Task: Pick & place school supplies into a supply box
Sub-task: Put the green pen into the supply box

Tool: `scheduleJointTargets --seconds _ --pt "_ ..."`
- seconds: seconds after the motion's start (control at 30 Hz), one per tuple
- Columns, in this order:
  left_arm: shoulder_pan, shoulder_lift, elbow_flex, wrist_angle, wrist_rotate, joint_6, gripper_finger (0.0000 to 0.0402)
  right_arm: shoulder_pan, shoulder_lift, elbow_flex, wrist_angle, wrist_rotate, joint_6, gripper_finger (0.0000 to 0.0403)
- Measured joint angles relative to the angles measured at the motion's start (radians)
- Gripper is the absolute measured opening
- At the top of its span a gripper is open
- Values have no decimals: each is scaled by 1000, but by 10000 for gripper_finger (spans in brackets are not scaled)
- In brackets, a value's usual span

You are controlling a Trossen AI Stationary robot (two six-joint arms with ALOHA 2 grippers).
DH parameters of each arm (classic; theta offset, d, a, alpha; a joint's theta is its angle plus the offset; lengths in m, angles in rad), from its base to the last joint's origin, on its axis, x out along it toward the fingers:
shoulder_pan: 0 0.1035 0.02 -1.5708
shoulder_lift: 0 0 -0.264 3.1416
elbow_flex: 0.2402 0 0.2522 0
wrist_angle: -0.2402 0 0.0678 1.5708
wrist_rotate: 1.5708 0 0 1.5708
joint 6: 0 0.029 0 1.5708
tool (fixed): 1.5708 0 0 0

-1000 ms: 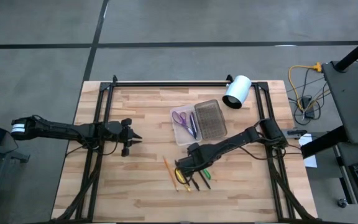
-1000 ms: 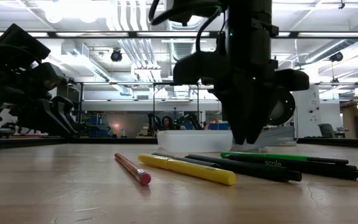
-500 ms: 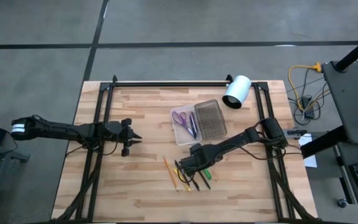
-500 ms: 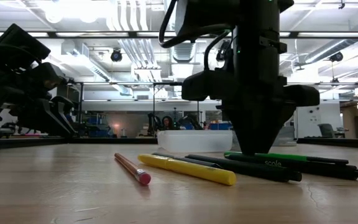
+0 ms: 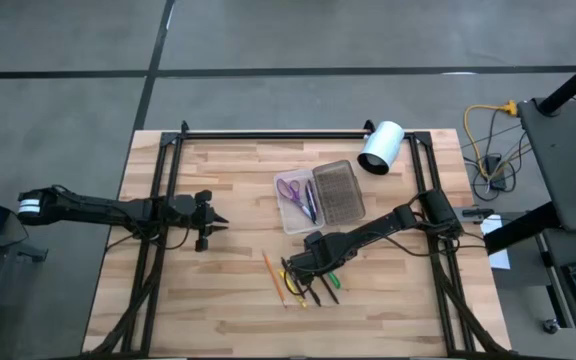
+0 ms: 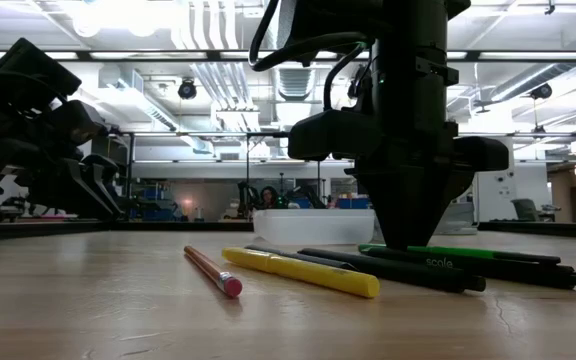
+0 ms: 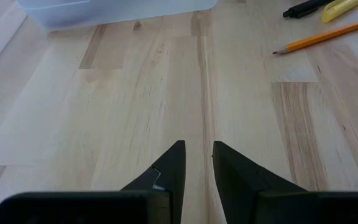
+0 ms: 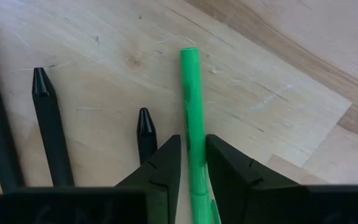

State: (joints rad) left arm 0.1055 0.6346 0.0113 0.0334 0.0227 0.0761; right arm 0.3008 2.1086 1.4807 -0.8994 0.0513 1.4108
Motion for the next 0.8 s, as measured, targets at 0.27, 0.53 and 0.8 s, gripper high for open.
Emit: scheduleJointTargets --seconds 0.27,0.53,0.8 --pt "0 0 0 0 0 0 66 0 0 0 0 -4 4 56" --pt "0 0 0 0 0 0 67 -7 -1 0 1 -33 13 20" --pt "0 0 0 0 0 0 66 -37 -9 24 -2 -59 -64 18"
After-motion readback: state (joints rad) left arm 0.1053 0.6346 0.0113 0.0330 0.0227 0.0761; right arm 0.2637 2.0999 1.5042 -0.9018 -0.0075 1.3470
